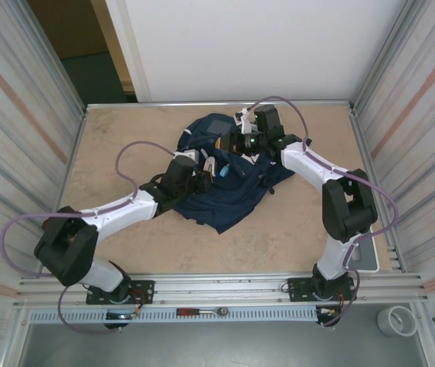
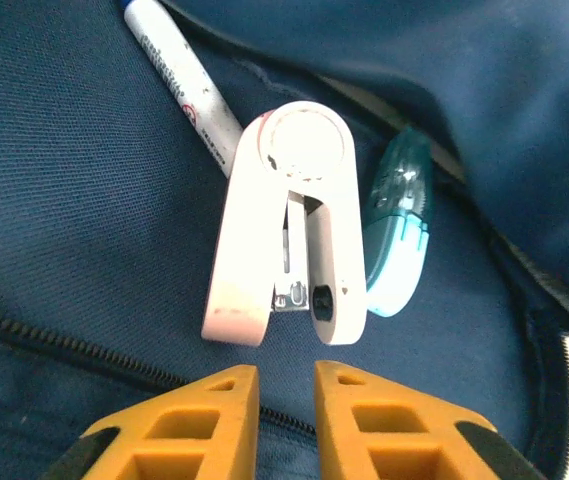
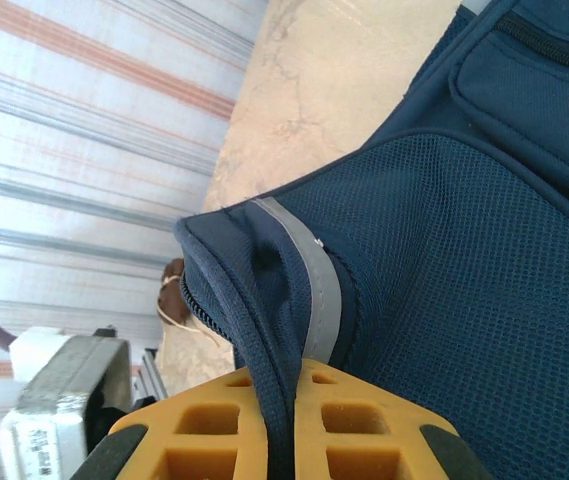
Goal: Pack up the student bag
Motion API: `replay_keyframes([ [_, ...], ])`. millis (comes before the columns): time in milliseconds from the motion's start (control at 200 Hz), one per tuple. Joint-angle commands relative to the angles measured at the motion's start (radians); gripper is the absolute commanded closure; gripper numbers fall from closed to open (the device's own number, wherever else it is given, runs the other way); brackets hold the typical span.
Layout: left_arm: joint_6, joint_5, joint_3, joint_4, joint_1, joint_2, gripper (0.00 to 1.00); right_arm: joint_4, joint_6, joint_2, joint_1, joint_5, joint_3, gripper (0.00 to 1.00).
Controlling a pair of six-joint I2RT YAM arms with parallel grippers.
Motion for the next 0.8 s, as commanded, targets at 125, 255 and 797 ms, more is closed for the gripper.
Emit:
replay_keyframes([
  [125,0.056,0.012,0.101,-0.014,0.008,0.086,0.81,0.074,0.027,-0.041,-0.012,-0.019,-0.012,0.96],
  [255,0.068,0.029,0.154,-0.015,0.034,0.143,0.81,0.074,0.029,-0.041,-0.013,-0.024,-0.010,0.96],
  [797,0.077,0.069,0.257,-0.028,0.062,0.195,0.71,0.071,0.027,-0.025,-0.018,-0.029,-0.011,0.95],
])
